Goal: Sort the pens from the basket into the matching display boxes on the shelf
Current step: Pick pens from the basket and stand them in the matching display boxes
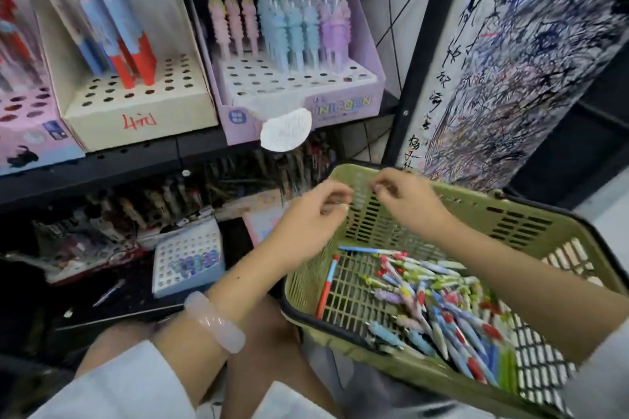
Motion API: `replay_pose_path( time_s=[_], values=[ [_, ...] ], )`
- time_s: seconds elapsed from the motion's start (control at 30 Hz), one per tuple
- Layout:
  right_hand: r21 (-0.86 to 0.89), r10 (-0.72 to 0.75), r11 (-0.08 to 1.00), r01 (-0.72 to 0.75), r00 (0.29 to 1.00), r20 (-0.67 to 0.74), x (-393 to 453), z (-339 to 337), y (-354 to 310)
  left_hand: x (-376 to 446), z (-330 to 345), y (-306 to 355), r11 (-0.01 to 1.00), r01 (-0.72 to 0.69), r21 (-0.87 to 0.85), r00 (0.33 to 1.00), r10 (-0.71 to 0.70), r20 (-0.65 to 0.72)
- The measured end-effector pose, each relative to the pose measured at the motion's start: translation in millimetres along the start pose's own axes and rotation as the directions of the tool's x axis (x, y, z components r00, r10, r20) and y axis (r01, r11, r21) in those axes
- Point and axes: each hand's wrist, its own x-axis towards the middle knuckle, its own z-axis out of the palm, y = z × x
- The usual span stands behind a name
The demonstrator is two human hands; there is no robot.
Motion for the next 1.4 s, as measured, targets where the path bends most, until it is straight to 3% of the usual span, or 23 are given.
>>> replay_pose_path(
  time_s=[0.07,0.13,0.2,0.3,0.53,0.63,0.8,0.93,1.03,1.1,1.17,1.3,1.4],
  values=[
    [-0.112,0.137,0.987,-0.114,0.965,0.223,-14.5,22.3,37.4,2.6,15.7,-18.2,0.996,0.071,0.048,0.995,-0.074,0.066],
    [-0.240,0.256,0.956,-0.167,0.875,0.412,-27.4,44.0,72.9,5.3,26.4,-33.0,0.987,0.129,0.095,0.984,-0.140,0.114],
    [-0.355,0.340,0.920,-0.167,0.790,0.509,-38.5,62.6,101.8,7.7,34.7,-44.4,0.975,0.170,0.143,0.969,-0.192,0.158],
    [-0.494,0.406,0.864,-0.100,0.718,0.565,-51.4,88.1,135.6,9.9,43.1,-54.5,0.959,0.221,0.175,0.940,-0.257,0.223],
    [-0.654,0.297,0.727,0.209,0.763,0.574,-55.2,130.6,153.0,15.8,48.9,-62.6,0.947,0.263,0.186,0.925,-0.302,0.230],
    [-0.611,0.270,0.750,0.254,0.726,0.633,-61.2,141.9,149.2,14.1,49.0,-59.8,0.947,0.266,0.180,0.928,-0.302,0.217],
    [-0.550,0.215,0.807,0.214,0.762,0.611,-69.2,146.8,144.8,10.5,47.7,-55.7,0.948,0.268,0.169,0.929,-0.301,0.217],
    [-0.416,0.222,0.908,0.055,0.778,0.588,-64.1,133.7,131.8,9.8,48.0,-52.1,0.947,0.282,0.151,0.928,-0.310,0.206],
    [-0.045,0.207,0.976,-0.215,0.833,0.512,-48.3,114.5,116.1,10.4,48.2,-50.5,0.946,0.298,0.124,0.927,-0.318,0.198],
    [0.329,0.238,0.854,-0.403,0.864,0.443,-34.0,94.8,98.4,10.6,47.6,-50.0,0.941,0.320,0.106,0.921,-0.336,0.199],
    [0.555,0.284,0.686,-0.470,0.876,0.391,-21.3,74.2,78.2,9.9,47.3,-47.5,0.927,0.367,0.078,0.901,-0.375,0.216],
    [0.766,0.321,0.451,-0.459,0.884,0.341,-9.1,48.3,36.4,6.7,51.8,-38.0,0.861,0.499,-0.095,0.820,-0.434,0.372],
    [0.847,0.299,0.380,-0.372,0.916,0.269,-7.4,39.6,6.1,7.0,56.4,-30.8,0.849,0.488,-0.203,0.843,-0.399,0.361]
  ],
)
